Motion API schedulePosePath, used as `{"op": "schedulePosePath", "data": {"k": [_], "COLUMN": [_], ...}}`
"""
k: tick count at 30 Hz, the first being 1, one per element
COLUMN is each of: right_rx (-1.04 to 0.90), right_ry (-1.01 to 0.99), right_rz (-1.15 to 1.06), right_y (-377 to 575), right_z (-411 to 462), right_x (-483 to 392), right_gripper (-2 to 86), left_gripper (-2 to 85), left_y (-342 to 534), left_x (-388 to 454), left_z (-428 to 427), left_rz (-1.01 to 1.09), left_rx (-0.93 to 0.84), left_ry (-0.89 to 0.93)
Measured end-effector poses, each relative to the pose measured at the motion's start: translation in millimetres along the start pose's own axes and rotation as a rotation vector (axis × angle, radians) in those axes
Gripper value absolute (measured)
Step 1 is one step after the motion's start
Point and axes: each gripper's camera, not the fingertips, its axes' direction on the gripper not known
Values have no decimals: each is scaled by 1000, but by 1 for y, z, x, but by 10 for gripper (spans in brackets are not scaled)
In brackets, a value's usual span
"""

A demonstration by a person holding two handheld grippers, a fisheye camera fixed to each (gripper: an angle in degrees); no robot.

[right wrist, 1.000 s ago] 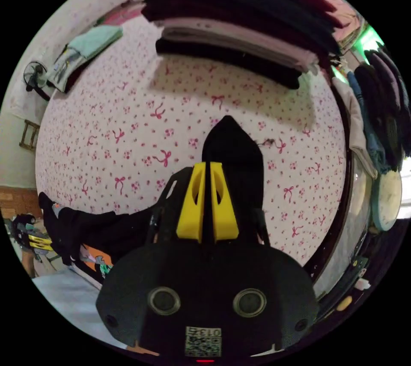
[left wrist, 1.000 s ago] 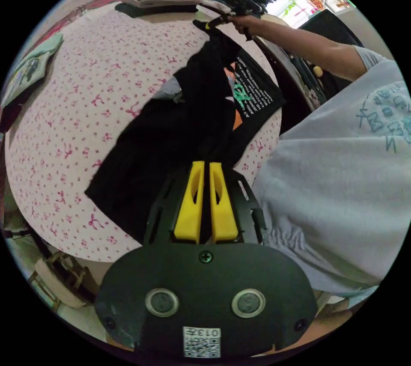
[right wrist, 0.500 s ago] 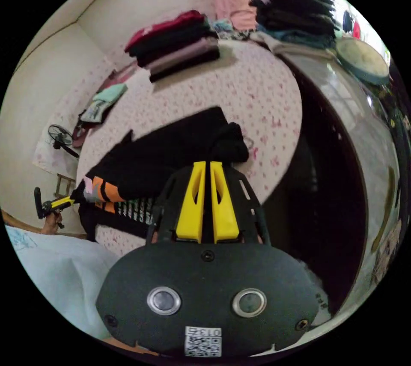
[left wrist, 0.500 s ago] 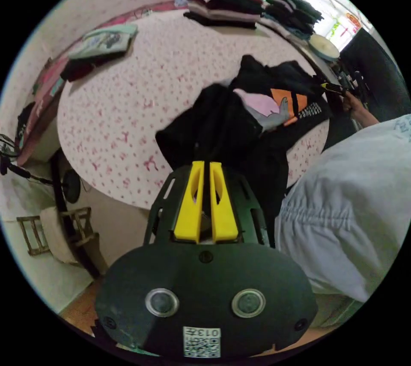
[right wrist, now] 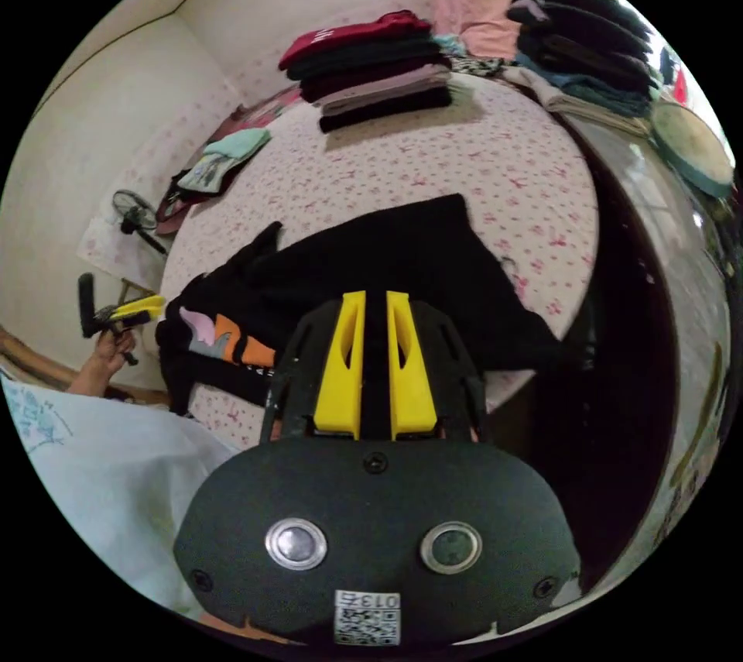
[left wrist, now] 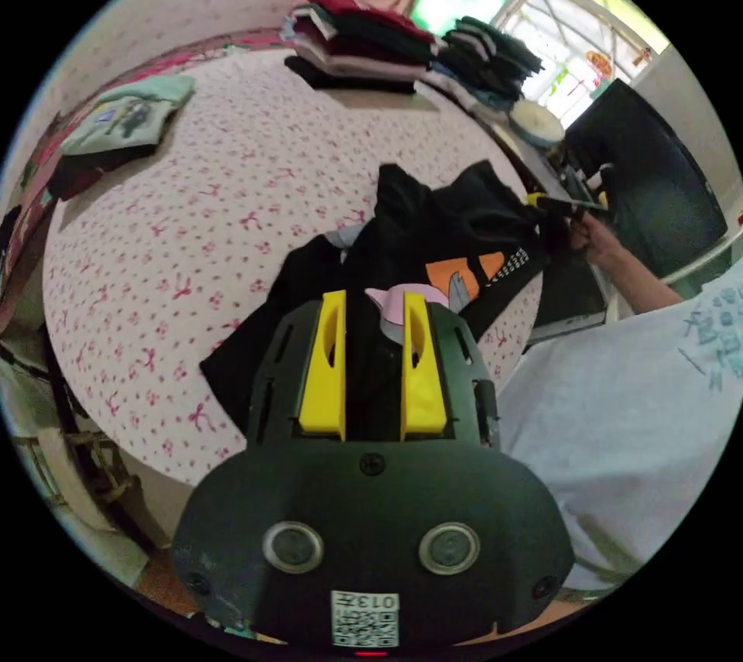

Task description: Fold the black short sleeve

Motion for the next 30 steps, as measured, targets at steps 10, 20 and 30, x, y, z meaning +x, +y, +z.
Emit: {"op": "schedulePosePath", "data": {"k": [10, 20, 30], "right_rx": [-144, -56, -364], "right_ry": [-229, -183, -171], "right_rz": [-163, -441, -497], "right_y": [-73, -20, 83], "right_z": [78, 44, 64], "right_x": [-94, -143, -151], "right_gripper": [104, 25, 24], "left_gripper": [2, 2, 19], "left_y": [23, 74, 93], "left_x": [147, 188, 149], "left_z": [-73, -5, 9], "left_rz": [506, 451, 292], "left_rx": [125, 11, -44], "left_ry": [-102, -239, -132]}}
